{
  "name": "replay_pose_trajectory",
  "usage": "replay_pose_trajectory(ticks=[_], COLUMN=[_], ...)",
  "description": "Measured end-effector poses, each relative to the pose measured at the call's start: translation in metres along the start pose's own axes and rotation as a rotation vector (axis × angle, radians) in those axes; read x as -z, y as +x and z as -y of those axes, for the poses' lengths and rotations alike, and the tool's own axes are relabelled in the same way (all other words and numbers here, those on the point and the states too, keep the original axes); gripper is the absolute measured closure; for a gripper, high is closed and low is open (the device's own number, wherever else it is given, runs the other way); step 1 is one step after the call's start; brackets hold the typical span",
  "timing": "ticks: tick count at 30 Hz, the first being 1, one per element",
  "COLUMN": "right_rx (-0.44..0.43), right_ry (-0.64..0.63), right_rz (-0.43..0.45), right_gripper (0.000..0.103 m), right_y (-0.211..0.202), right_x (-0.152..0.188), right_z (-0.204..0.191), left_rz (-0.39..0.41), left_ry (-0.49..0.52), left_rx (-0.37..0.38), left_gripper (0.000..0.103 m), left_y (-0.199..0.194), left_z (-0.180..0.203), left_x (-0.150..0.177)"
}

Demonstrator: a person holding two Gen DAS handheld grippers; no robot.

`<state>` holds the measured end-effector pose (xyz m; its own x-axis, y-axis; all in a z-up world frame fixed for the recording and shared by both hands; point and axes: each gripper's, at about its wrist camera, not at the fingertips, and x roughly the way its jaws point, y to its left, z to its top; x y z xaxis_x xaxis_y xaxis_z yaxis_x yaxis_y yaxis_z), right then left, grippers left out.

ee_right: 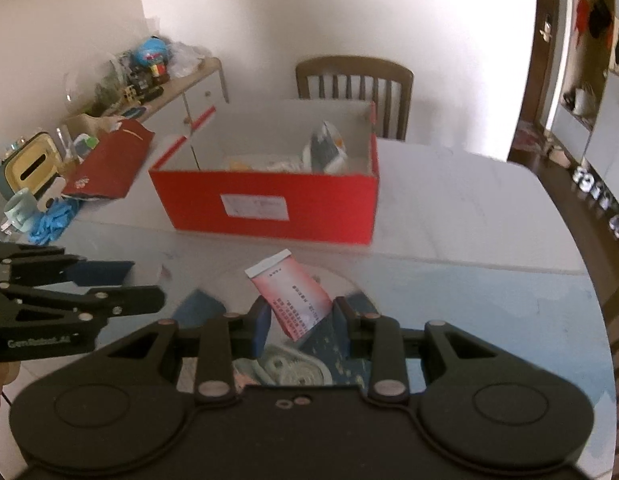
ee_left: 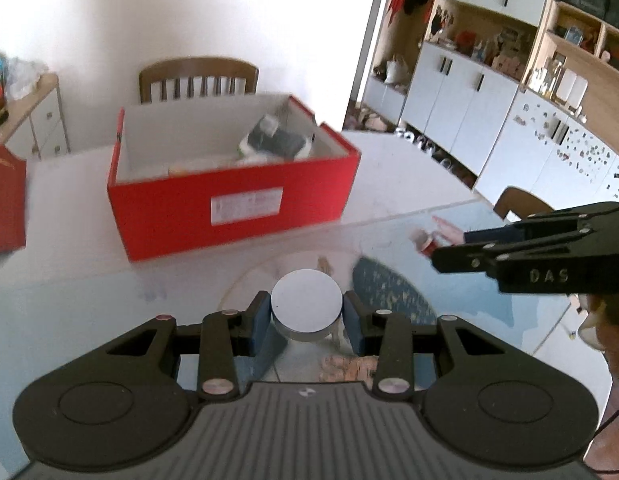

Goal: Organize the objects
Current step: 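Carry the white cap and pink packet with both tools into the red box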

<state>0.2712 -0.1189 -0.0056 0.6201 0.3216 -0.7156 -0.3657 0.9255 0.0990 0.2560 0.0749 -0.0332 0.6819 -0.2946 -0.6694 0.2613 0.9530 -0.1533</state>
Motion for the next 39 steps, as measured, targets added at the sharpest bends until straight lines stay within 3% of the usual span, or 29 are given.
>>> replay_pose_trajectory(ticks=[8,21,32,39], right_rx=[-0.006,0.02,0.05,0.079], right_ry=[-0.048,-0.145,-0.214,-0.257], right_rz=[0.06,0.128,0.103,0.08], right_gripper=[0.071,0.071,0.071,0.071], right_y=[0.004,0.035,0.078,0.106], right_x=[-0.04,-0.105,-0.134,-0.143], right_z=[-0.013,-0.034,-0.04,-0.039], left_rz=[0.088,0.155,0.115,0.047], left_ry=[0.023,0.039,0.106,0.068], left_rx=[-0.061,-0.175,-0.249,-0.256], left_gripper=[0.065,0.065,0.065,0.065], left_y=[0.001,0.02,0.057,0.089], left_z=[-0.008,-0.039,-0.058,-0.083], left_x=[-0.043,-0.114,-0.152,-0.162])
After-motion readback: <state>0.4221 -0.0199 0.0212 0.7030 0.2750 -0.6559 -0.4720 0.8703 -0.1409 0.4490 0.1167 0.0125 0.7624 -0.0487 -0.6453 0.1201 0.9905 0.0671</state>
